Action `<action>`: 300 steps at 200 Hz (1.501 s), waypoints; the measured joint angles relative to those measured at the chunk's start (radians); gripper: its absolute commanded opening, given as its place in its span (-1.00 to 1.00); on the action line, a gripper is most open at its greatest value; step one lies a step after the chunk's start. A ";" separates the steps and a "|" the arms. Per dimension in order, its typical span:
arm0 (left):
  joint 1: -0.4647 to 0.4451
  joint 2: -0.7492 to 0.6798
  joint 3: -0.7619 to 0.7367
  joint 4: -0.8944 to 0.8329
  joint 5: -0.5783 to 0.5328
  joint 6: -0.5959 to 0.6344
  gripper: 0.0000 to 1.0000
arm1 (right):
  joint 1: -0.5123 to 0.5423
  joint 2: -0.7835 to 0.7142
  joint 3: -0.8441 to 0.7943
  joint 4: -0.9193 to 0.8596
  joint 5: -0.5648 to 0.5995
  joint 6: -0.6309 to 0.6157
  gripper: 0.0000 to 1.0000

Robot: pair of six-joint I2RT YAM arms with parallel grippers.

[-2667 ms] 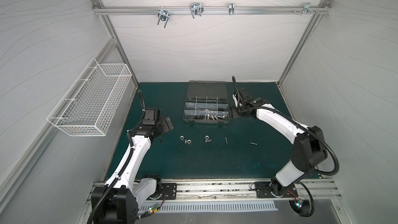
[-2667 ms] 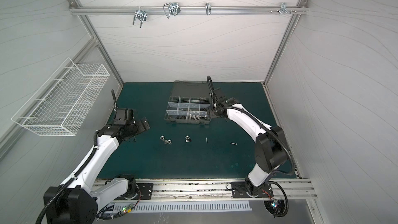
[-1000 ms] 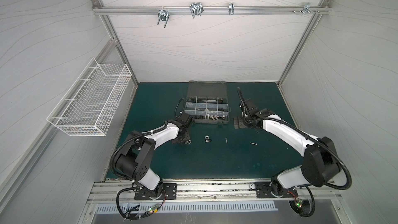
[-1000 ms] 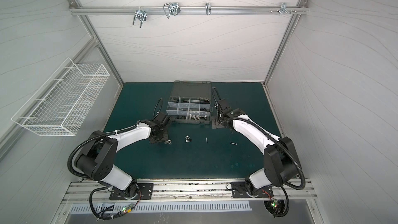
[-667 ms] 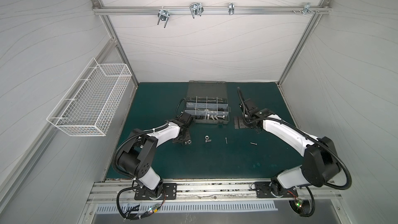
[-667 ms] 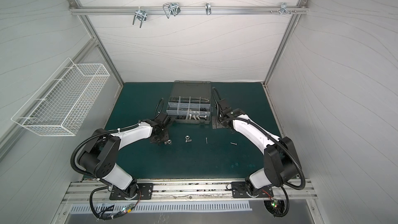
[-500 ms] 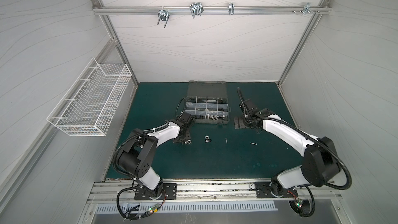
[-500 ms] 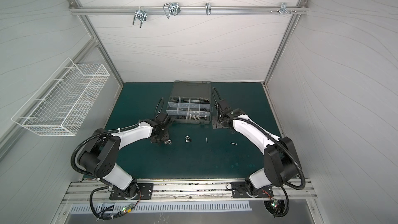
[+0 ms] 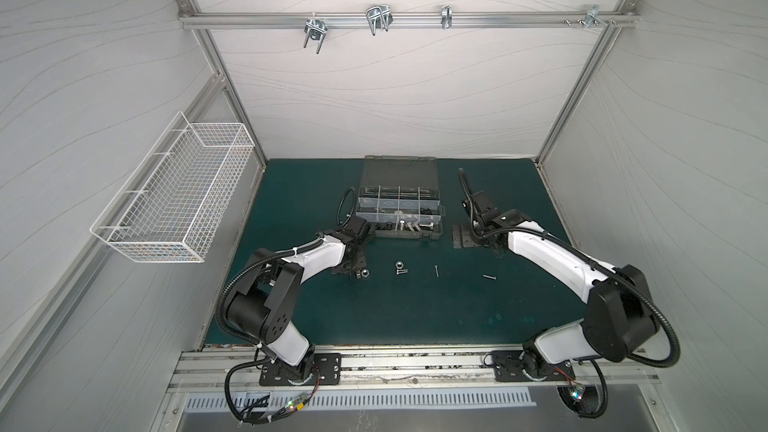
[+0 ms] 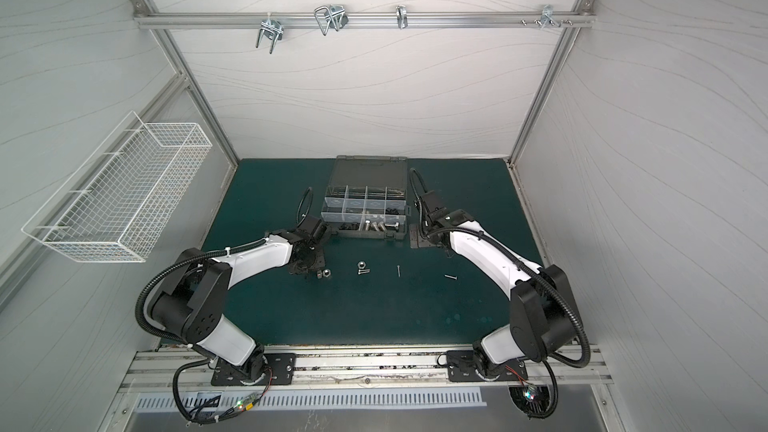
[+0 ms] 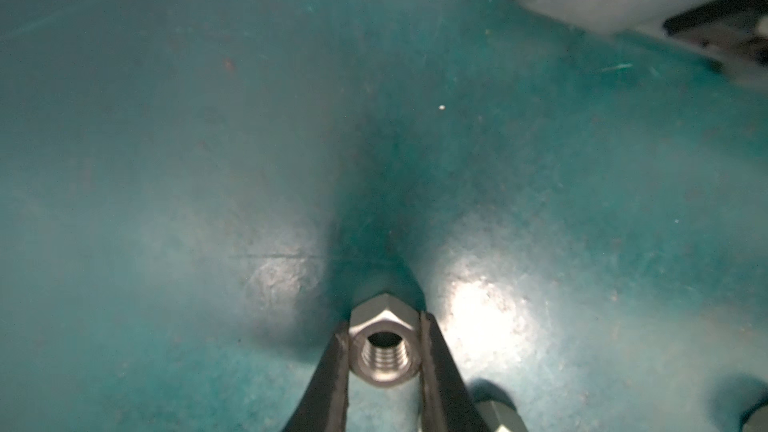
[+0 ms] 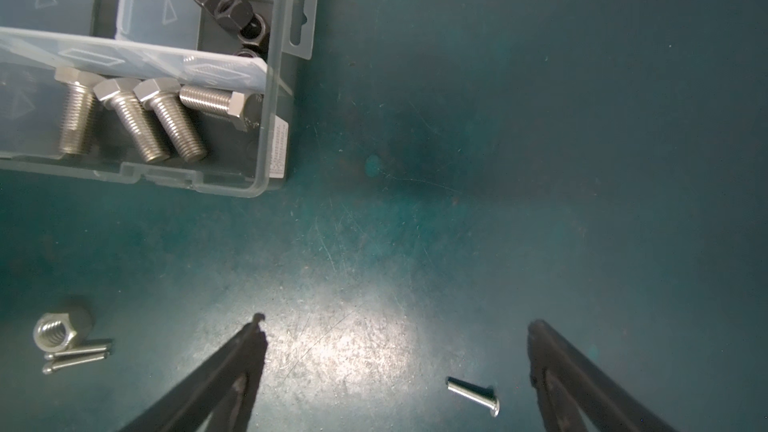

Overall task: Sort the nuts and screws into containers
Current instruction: 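Lift the silver nut with the left gripper toward the box, then carry the silver nut over a tray compartment and open the left gripper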

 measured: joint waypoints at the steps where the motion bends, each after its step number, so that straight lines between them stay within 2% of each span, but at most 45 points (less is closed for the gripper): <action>1: 0.000 0.000 0.000 0.000 0.000 0.000 -0.65 | 0.000 0.000 0.000 0.000 0.000 0.000 0.98; 97: 0.000 -0.092 0.012 -0.031 -0.012 0.018 -0.66 | 0.000 -0.040 -0.004 0.001 0.030 0.016 0.98; 151: -0.005 -0.098 0.177 -0.025 -0.009 0.033 -0.66 | 0.000 -0.064 -0.032 0.013 0.026 0.032 0.98; 300: -0.116 0.404 0.757 0.032 0.095 0.135 -0.65 | 0.000 -0.146 -0.103 0.049 0.023 0.063 0.98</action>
